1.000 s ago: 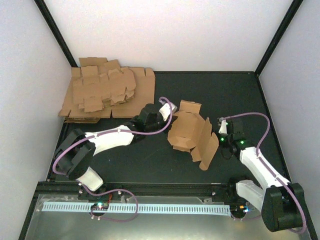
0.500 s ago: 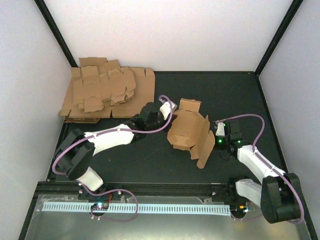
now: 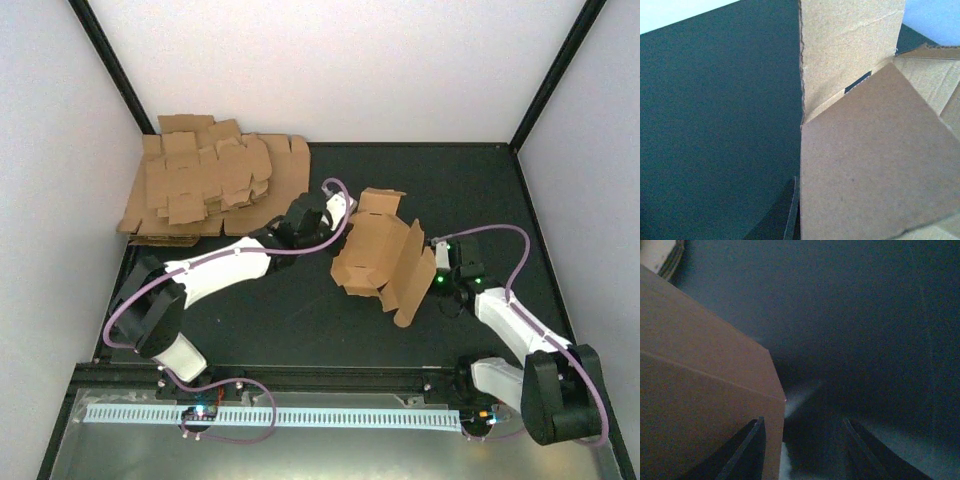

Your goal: Fold the paper box

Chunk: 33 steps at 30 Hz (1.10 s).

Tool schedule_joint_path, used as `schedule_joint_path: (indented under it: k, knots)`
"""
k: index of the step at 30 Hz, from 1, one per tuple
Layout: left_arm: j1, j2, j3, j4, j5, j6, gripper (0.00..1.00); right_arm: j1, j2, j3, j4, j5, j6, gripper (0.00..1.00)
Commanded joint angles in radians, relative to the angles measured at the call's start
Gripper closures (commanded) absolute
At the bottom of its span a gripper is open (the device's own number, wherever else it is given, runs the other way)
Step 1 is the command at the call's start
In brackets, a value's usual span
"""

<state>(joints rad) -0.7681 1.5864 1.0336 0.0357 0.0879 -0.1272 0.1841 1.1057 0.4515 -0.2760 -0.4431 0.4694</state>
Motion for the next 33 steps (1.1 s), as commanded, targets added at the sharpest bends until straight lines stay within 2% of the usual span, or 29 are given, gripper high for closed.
schedule_joint_path:
  k: [1,5,9,13,18,23,27,33]
  knots:
    - [-0.005,-0.004,0.097,-0.199,-0.065,0.080,0.98,0.002,-0.035,0.061,-0.031,0.052,-0.028,0.55]
    - [-0.004,0.008,0.215,-0.419,-0.085,0.190,0.98,0.003,-0.048,0.077,-0.055,0.065,-0.037,0.53]
    - [-0.003,0.081,0.379,-0.697,-0.110,0.292,0.98,0.003,-0.077,0.076,-0.063,0.093,-0.029,0.46]
    - [-0.005,0.135,0.481,-0.879,-0.121,0.374,0.98,0.002,-0.120,0.079,-0.069,0.121,-0.020,0.43]
    - [-0.007,0.182,0.548,-1.011,-0.196,0.439,0.98,0.003,-0.178,0.087,-0.084,0.155,-0.012,0.35]
    - [-0.023,0.219,0.621,-1.112,-0.301,0.478,0.96,0.003,-0.209,0.103,-0.116,0.163,-0.032,0.34]
    - [-0.081,0.263,0.690,-1.183,-0.436,0.487,0.96,0.003,-0.210,0.095,-0.107,0.092,-0.050,0.35]
    - [-0.149,0.395,0.827,-1.273,-0.601,0.415,0.94,0.006,-0.201,0.046,-0.026,-0.069,-0.043,0.36]
